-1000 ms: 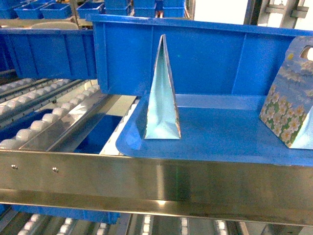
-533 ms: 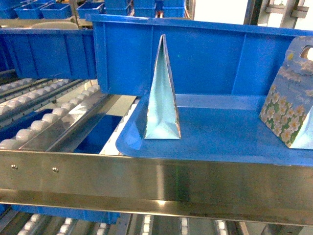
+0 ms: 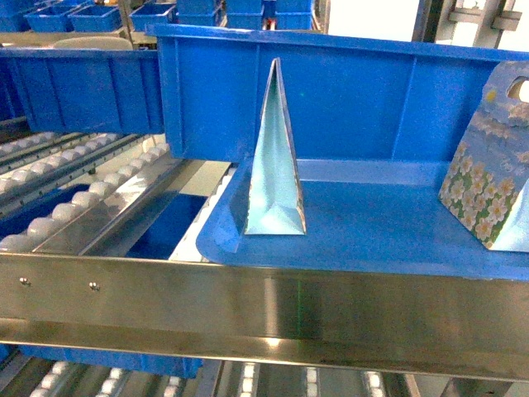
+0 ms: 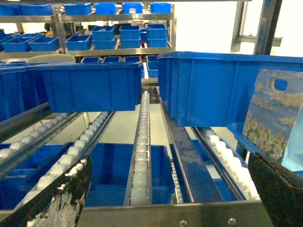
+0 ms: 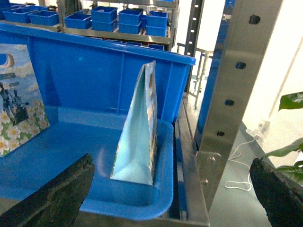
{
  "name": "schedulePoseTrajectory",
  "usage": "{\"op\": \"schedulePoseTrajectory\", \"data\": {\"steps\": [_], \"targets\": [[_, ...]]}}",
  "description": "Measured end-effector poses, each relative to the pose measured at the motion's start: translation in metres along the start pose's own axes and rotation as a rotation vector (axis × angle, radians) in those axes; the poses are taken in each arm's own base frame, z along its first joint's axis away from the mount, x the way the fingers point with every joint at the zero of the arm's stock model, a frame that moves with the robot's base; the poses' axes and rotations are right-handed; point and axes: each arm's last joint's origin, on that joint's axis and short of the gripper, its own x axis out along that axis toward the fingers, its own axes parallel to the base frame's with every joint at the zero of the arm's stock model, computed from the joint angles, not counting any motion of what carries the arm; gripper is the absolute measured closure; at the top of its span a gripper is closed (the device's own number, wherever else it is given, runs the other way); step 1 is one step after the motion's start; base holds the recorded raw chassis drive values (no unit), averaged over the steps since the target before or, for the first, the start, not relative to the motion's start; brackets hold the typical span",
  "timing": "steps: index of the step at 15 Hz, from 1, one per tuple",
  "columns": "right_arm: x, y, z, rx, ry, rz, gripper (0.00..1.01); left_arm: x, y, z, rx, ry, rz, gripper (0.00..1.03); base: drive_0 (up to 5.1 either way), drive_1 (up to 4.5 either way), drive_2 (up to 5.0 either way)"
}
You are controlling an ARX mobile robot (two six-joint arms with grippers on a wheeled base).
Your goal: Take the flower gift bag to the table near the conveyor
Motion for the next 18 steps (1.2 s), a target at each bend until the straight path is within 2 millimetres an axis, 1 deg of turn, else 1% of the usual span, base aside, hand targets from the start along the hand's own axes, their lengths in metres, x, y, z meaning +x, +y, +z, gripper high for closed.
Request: {"op": "schedulePoseTrajectory", "data": {"steps": [1,2,3,4,7,9,10,11,15,18], "targets": [[0.021,0.004,0.017,-0.016,-0.051,0.011,0.03,0.025,-0.003,0.024,0.011,-0.055,-0.056,0.05,0.0,0.0,0.0],[0.032,0.006,0.024,-0.022,-0.056,0.008,0.03,0.039,-0.007,0.036,0.014,-0.074,-0.084,0.05,0.0,0.0,0.0],[0.038,0.007,0.025,-0.022,-0.05,-0.001,0.03,0.048,-0.01,0.042,0.018,-0.07,-0.102,0.05,0.0,0.0,0.0],[0.037,0.006,0.023,-0.023,-0.037,-0.007,0.03,0.048,-0.01,0.038,0.024,-0.046,-0.101,0.05,0.0,0.0,0.0],[0.037,0.006,0.022,-0.023,-0.031,-0.006,0.03,0.048,-0.009,0.039,0.027,-0.056,-0.097,0.05,0.0,0.0,0.0],[0.044,0.005,0.029,-0.023,-0.037,0.002,0.03,0.048,-0.009,0.039,0.027,-0.056,-0.097,0.05,0.0,0.0,0.0],[0.053,0.005,0.036,-0.023,-0.045,0.006,0.03,0.048,-0.009,0.039,0.027,-0.056,-0.097,0.05,0.0,0.0,0.0],[0.058,0.006,0.038,-0.028,-0.041,0.009,0.03,0.048,-0.009,0.039,0.027,-0.056,-0.097,0.05,0.0,0.0,0.0],[0.091,0.011,0.05,-0.042,-0.021,0.024,0.03,0.048,-0.009,0.039,0.027,-0.056,-0.097,0.05,0.0,0.0,0.0],[0.128,0.012,0.062,-0.051,0.013,0.022,0.03,0.048,-0.009,0.039,0.027,-0.056,-0.097,0.05,0.0,0.0,0.0]]}}
